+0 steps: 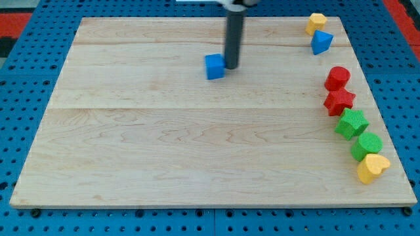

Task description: Move your arm to the blue triangle

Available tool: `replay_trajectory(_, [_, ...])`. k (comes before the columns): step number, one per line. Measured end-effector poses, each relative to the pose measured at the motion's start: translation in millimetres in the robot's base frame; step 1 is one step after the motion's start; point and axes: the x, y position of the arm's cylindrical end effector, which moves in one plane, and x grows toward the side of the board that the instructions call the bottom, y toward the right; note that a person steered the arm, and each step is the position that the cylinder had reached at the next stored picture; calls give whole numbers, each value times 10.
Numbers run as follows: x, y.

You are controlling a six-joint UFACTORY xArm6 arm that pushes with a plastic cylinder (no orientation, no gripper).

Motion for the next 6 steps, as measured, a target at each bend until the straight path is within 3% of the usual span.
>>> replay_trajectory(1, [0,-309])
replay_trajectory(3, [-173,-337])
replay_trajectory(4, [-301,137])
replay_trajectory(6, [-202,1614])
